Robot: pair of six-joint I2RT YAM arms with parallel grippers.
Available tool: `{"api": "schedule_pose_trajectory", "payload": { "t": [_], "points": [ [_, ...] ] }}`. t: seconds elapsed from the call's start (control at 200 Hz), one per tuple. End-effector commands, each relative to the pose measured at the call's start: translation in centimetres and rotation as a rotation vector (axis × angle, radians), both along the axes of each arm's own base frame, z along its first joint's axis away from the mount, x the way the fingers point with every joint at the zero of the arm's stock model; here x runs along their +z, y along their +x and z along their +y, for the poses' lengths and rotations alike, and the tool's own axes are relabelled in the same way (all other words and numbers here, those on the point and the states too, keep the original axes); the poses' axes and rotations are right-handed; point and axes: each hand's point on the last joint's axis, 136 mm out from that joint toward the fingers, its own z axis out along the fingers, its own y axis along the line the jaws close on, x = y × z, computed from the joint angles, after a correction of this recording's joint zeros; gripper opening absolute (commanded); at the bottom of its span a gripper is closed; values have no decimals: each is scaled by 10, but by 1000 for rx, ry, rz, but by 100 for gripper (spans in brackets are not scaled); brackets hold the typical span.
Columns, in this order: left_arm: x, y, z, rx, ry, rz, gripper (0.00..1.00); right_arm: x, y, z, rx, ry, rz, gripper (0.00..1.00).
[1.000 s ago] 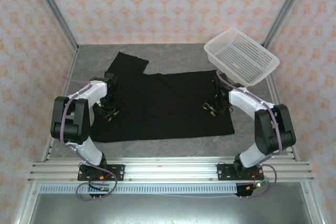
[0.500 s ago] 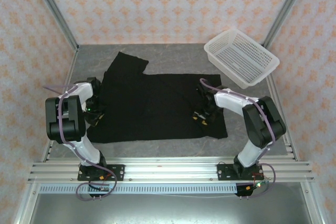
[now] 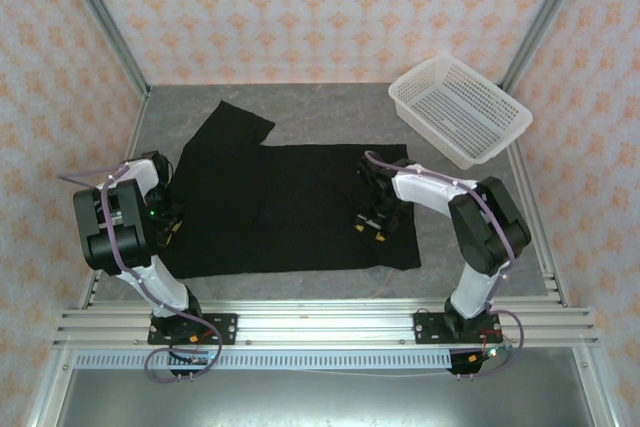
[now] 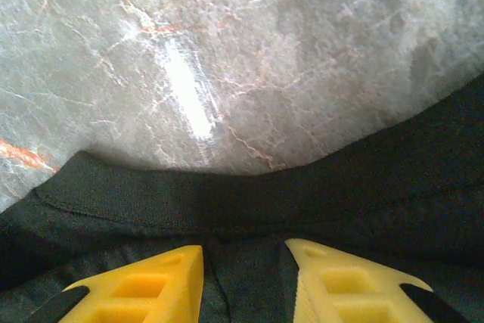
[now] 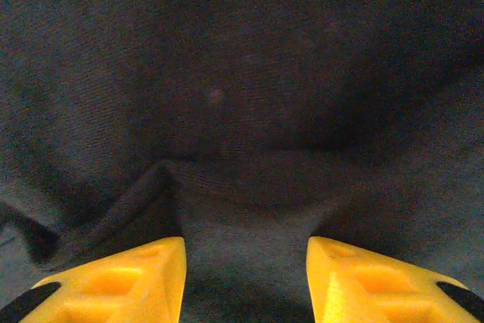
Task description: Fold and stack the t-shirts
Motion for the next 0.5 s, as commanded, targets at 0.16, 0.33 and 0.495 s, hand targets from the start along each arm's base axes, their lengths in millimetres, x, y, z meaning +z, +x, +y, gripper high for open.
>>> {"api": "schedule_pose_trajectory", "payload": {
  "t": [0.16,0.33,0.495],
  "points": [
    [-7,-17,22,6,18,75,33,-4,-14,-72,-44,-184,17,49],
    [-7,-13,24,2,13,71,33,-16,-13,-90,-75,-194,35,49],
    [-5,-11,23,4,10,61,34,-4,-6,-91,-91,-185,2,49]
  ]
}}
